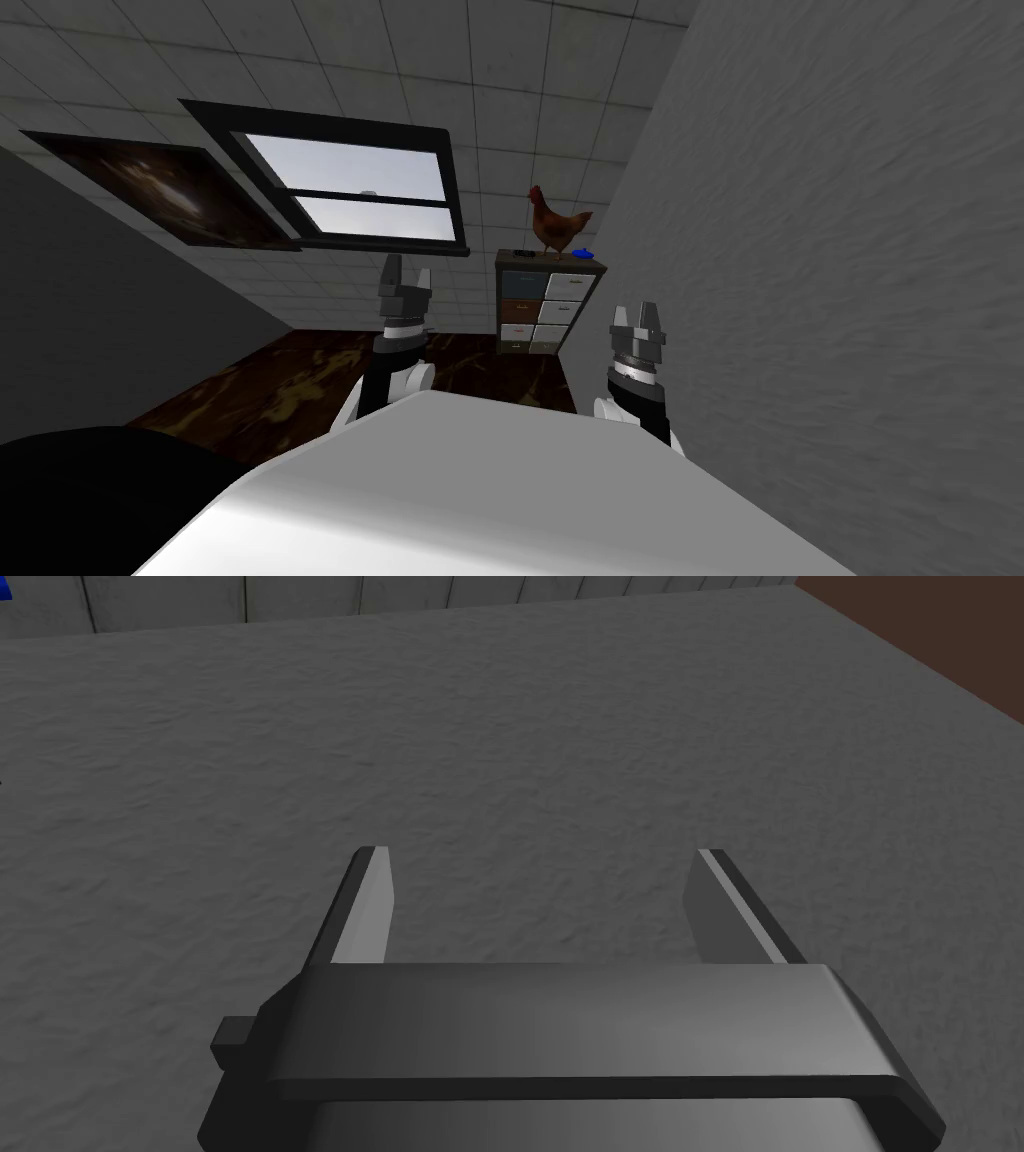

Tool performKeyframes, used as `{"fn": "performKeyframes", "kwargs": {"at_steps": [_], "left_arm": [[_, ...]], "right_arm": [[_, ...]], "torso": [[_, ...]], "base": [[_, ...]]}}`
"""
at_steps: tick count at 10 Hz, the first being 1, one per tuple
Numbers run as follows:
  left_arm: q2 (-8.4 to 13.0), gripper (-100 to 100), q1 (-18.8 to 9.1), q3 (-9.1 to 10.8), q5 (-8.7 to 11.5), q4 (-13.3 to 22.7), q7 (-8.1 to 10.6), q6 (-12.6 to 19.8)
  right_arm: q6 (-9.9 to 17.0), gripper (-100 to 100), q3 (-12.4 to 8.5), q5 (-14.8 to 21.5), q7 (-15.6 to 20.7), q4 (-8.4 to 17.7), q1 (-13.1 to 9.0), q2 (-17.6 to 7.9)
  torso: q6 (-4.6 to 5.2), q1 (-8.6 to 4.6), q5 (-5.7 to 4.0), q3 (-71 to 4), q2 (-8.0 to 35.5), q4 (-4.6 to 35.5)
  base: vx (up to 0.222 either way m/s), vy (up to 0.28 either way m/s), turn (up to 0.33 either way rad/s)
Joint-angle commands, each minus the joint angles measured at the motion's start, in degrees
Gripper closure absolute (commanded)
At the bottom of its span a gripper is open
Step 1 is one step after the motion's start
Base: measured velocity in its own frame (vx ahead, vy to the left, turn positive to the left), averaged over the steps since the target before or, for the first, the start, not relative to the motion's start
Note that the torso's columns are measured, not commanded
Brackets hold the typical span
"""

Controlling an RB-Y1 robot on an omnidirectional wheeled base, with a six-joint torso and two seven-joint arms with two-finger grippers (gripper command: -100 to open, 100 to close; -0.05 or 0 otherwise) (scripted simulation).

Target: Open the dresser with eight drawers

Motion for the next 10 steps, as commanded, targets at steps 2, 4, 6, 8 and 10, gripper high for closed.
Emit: {"fn": "performKeyframes", "kwargs": {"at_steps": [2,4,6,8,10], "left_arm": [[0.0,0,0.0,0.0,0.0,0.0,0.0,0.0],[0.0,0,0.0,0.0,0.0,-0.01,0.0,0.0],[0.0,0,0.0,0.0,0.0,-0.01,0.0,0.0],[0.0,0,0.0,0.0,0.0,-0.02,0.0,0.0],[0.0,0,0.0,0.0,0.0,-0.02,0.0,-0.01]], "right_arm": [[0.0,0,0.0,0.0,0.0,0.0,0.0,0.0],[0.0,0,0.0,0.0,0.0,-0.01,0.0,0.0],[0.0,0,0.0,0.0,0.0,-0.01,0.0,0.0],[-0.01,0,0.0,0.0,0.0,-0.02,0.0,0.0],[0.59,-100,0.35,0.62,0.69,0.6,-0.77,-2.41]], "torso": [[0.0,0.0,0.0,-12.0,5.97,6.0],[0.0,0.0,0.0,-28.5,14.22,14.24],[0.0,0.0,0.0,-45.36,22.69,22.68],[0.0,0.0,0.0,-62.27,31.16,31.14],[0.0,0.0,0.0,-79.19,39.62,39.6]], "base": [[0.0,0.0,0.0],[0.0,0.0,0.0],[0.0,0.0,0.0],[0.0,0.0,0.0],[0.008,0.005,-0.005]]}}
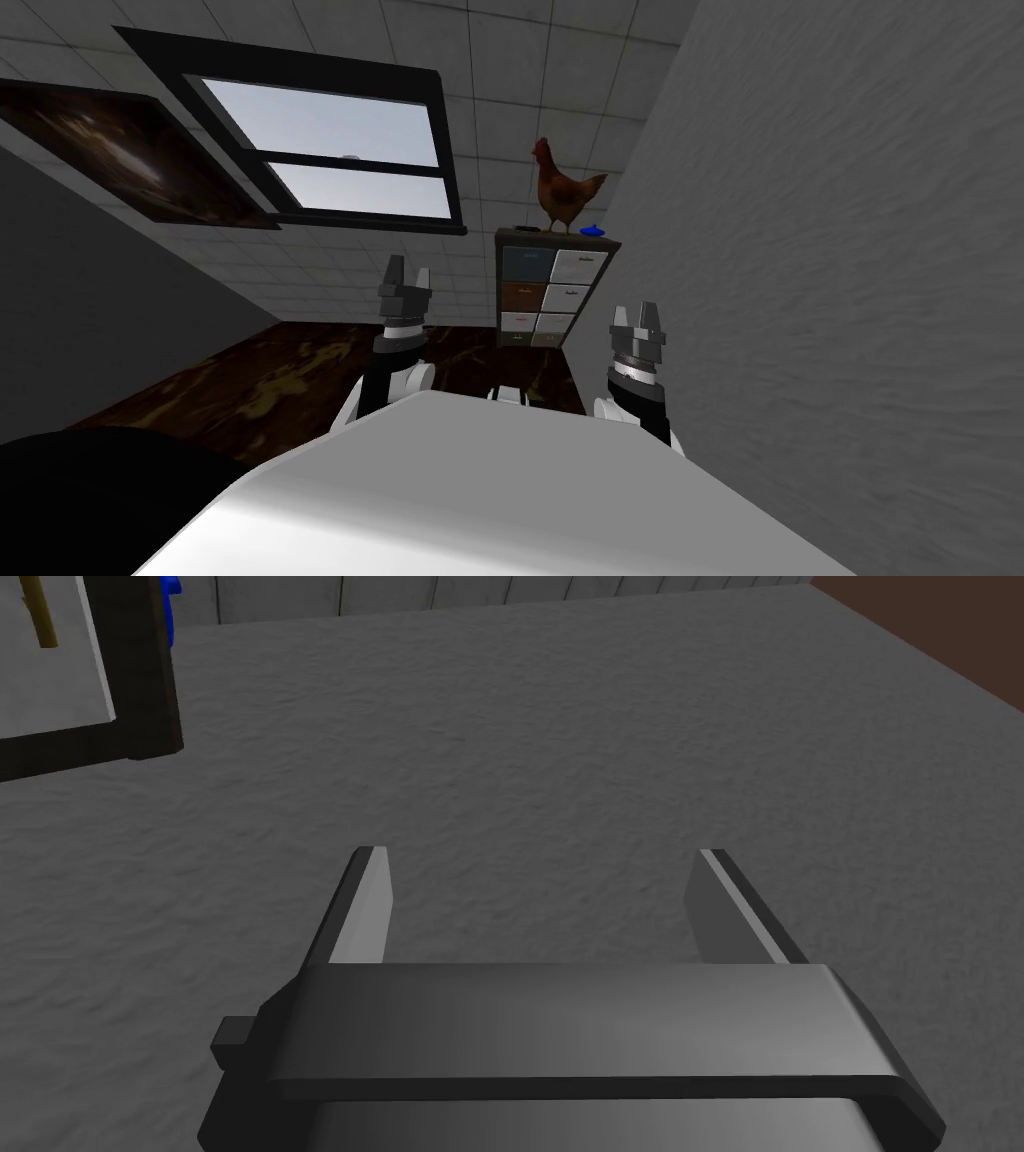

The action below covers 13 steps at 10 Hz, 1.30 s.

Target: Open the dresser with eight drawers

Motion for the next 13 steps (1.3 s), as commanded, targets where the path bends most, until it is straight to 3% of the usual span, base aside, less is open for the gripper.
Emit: {"fn": "performKeyframes", "kwargs": {"at_steps": [1,6,9,10,12,13], "left_arm": [[0.0,0,0.01,0.0,0.0,0.02,0.0,0.0],[0.0,0,0.02,0.0,0.0,0.02,0.0,0.0],[0.0,0,0.02,0.0,0.0,0.02,0.0,0.0],[-0.01,0,0.02,-0.01,0.0,0.02,0.0,0.0],[0.0,0,0.01,0.0,0.0,0.03,0.0,0.0],[-0.01,0,0.01,0.0,0.0,0.03,0.0,0.0]], "right_arm": [[1.21,-100,0.71,1.25,1.39,1.24,-1.54,-4.0],[6.78,-100,4.1,6.98,7.72,6.75,-8.55,-9.21],[11.67,-100,7.11,12.0,12.89,11.4,-13.98,-10.35],[11.67,-100,7.11,12.0,13.22,11.4,-14.63,-10.35],[15.32,-100,9.35,15.8,16.78,14.62,-18.72,-10.77],[15.32,-100,9.35,15.8,17.35,14.79,-19.17,-10.77]], "torso": [[0.0,0.02,0.01,-3.97,1.9,1.88],[0.0,0.03,0.01,-5.41,2.62,2.67],[0.01,0.02,0.0,-5.44,2.57,2.65],[0.0,0.08,0.02,-5.41,2.64,2.67],[0.0,-0.06,-0.02,-5.29,2.8,2.73],[0.0,0.0,-0.01,-5.38,2.65,2.68]], "base": [[0.026,0.019,-0.015],[0.057,0.041,-0.023],[0.107,0.061,-0.03],[0.059,0.067,-0.008],[0.071,0.055,-0.028],[0.084,0.054,-0.013]]}}
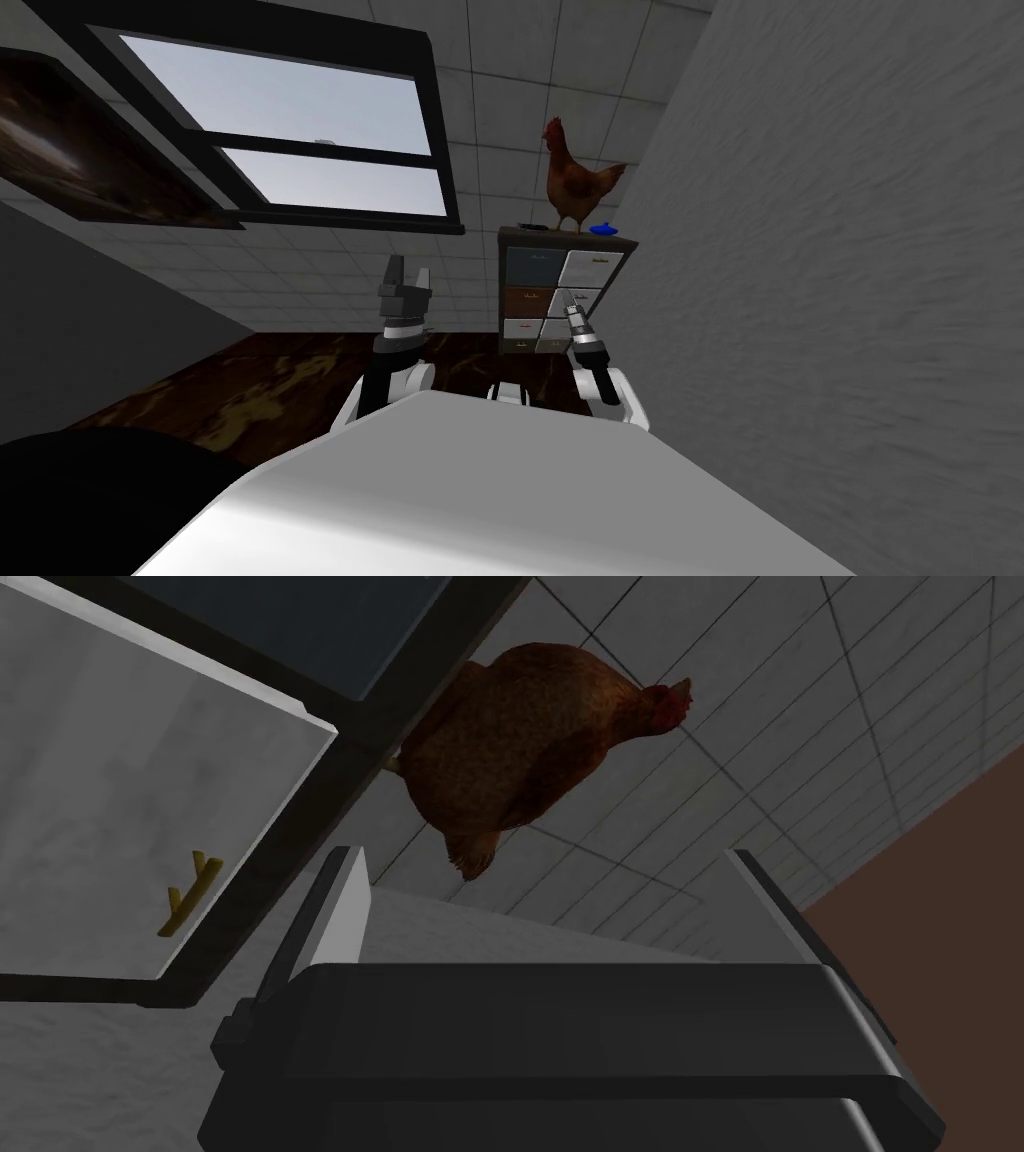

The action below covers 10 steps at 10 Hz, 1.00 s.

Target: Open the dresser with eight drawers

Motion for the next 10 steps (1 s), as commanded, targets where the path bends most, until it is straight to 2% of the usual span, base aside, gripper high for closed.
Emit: {"fn": "performKeyframes", "kwargs": {"at_steps": [1,2,4,5,7,8,9,10], "left_arm": [[0.0,0,0.0,0.0,0.0,0.0,0.0,0.0],[0.0,0,0.0,0.0,0.0,0.0,0.0,0.0],[0.0,0,0.0,0.0,0.0,0.0,0.0,0.0],[0.0,0,0.0,0.0,0.0,0.0,0.0,0.0],[0.0,0,0.0,0.0,0.0,0.0,0.0,0.0],[0.0,0,0.0,0.0,0.0,0.0,0.0,0.0],[0.0,0,0.0,0.0,0.0,0.0,0.0,0.0],[0.0,0,0.0,0.0,0.0,0.0,0.0,0.0]], "right_arm": [[2.72,-100,1.79,3.12,3.96,3.04,-3.72,-0.33],[2.72,-100,1.79,3.12,3.96,3.04,-3.76,-0.33],[6.28,-100,4.11,6.9,7.51,6.61,-7.93,-0.71],[6.58,-100,4.11,7.24,8.4,6.61,-8.61,-0.71],[9.87,-100,6.35,11.09,12.12,10.24,-12.63,-1.03],[10.42,-100,6.35,11.45,12.92,10.24,-13.51,-1.03],[12.31,-100,7.41,13.57,15.07,12.08,-15.6,-1.14],[12.31,-100,7.41,13.57,15.18,12.08,-15.95,-1.14]], "torso": [[0.01,-0.03,0.0,-0.03,-0.02,-0.01],[0.0,-0.03,0.0,-0.01,0.01,0.0],[-0.01,0.01,0.01,0.03,0.05,0.01],[0.0,0.06,0.02,-0.05,-0.07,-0.02],[0.0,0.02,0.01,0.02,0.04,0.01],[0.0,0.1,0.03,0.0,0.01,0.0],[0.0,-0.02,0.01,0.03,0.07,0.01],[0.0,-0.06,-0.01,0.03,0.07,0.02]], "base": [[0.072,0.051,-0.031],[0.05,0.036,-0.016],[0.074,0.051,-0.038],[0.069,0.05,-0.018],[0.067,0.073,-0.045],[0.055,0.063,-0.023],[0.05,0.052,-0.037],[0.038,0.036,-0.021]]}}
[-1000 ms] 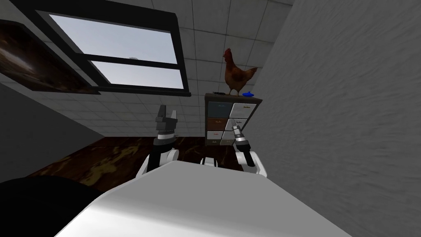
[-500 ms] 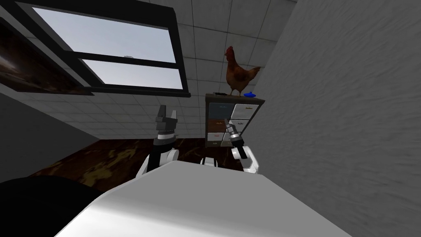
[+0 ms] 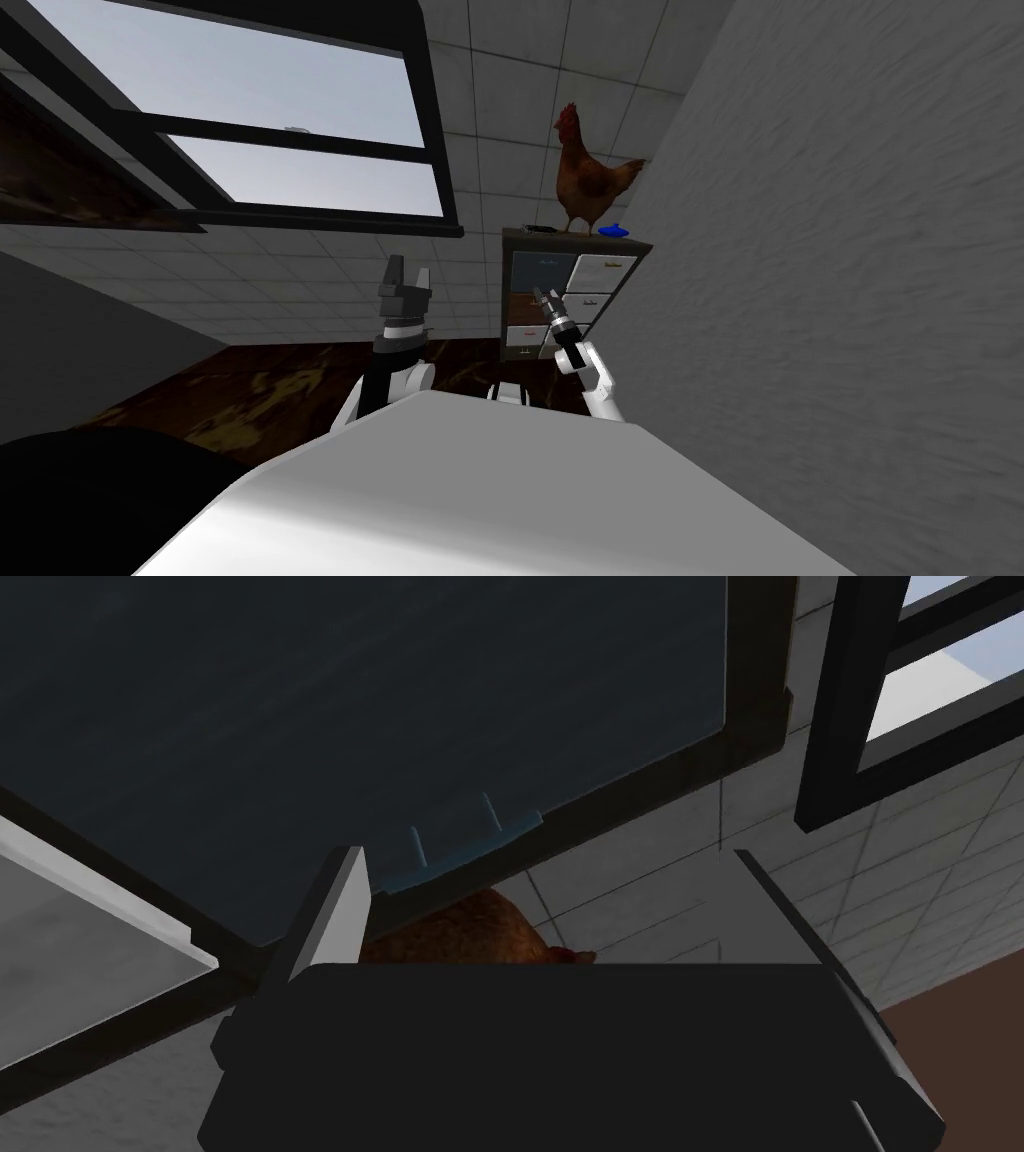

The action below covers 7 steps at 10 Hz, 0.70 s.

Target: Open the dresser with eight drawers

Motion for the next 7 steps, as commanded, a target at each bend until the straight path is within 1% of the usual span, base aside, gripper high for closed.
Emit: {"fn": "performKeyframes", "kwargs": {"at_steps": [1,2,4,5,6,7], "left_arm": [[0.0,0,0.0,0.0,0.0,0.0,0.0,0.0],[0.0,0,0.0,0.0,0.0,0.0,0.0,0.0],[0.0,0,0.0,0.0,0.0,0.0,0.0,0.0],[0.0,0,0.0,0.0,0.0,0.0,0.0,0.0],[0.0,0,0.0,0.0,0.0,0.0,0.0,0.0],[0.0,0,0.0,0.0,0.0,0.0,0.0,0.0]], "right_arm": [[2.54,-100,1.3,3.26,3.88,3.63,-4.01,0.23],[2.54,-100,1.3,3.26,3.88,3.63,-4.17,0.23],[6.09,-100,3.13,7.16,7.68,7.36,-8.49,0.08],[6.09,-100,3.13,7.41,8.27,7.36,-8.9,0.08],[7.77,-100,3.94,9.44,10.37,9.21,-11.15,0.01],[7.77,-100,3.94,9.44,10.42,9.21,-11.21,0.01]], "torso": [[0.0,-0.04,-0.01,0.01,0.01,0.0],[0.0,0.01,0.0,-0.01,-0.02,-0.01],[-0.01,0.08,0.03,-0.03,-0.05,-0.01],[0.0,0.16,0.04,-0.04,-0.07,-0.02],[0.0,0.1,0.03,-0.02,-0.03,-0.02],[0.0,0.06,0.02,-0.01,-0.02,-0.01]], "base": [[0.035,0.037,-0.048],[0.029,0.033,-0.025],[0.03,0.049,-0.056],[0.022,0.057,-0.036],[0.017,0.054,-0.056],[0.01,0.037,-0.031]]}}
